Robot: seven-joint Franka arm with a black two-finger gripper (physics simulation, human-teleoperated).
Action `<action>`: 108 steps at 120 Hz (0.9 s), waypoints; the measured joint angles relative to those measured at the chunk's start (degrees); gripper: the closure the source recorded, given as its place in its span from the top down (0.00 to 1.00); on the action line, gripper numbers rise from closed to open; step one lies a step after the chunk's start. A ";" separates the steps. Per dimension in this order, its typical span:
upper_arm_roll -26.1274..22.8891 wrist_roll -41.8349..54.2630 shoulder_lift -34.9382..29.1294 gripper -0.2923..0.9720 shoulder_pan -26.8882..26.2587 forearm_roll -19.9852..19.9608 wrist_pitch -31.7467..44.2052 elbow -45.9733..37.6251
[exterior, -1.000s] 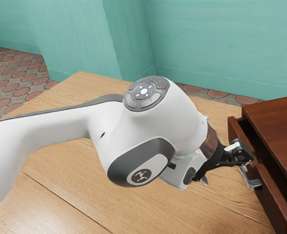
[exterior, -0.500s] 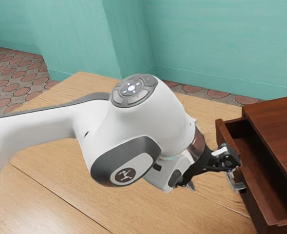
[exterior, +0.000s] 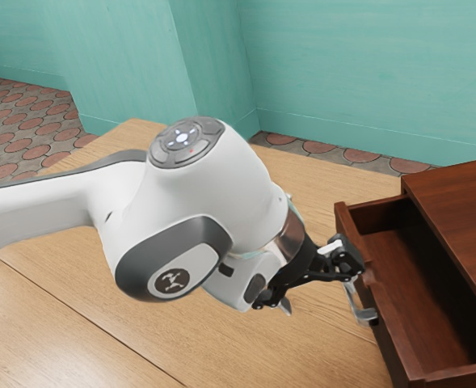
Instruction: Pull the drawer handle with one arm to open the drawer
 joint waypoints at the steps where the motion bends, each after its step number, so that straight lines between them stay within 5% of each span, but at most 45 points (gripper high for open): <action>1: 0.00 0.01 -0.05 0.76 0.00 0.08 -0.08 -0.07; 108: 2.19 0.79 -7.01 0.77 -0.08 2.43 -2.74 -6.05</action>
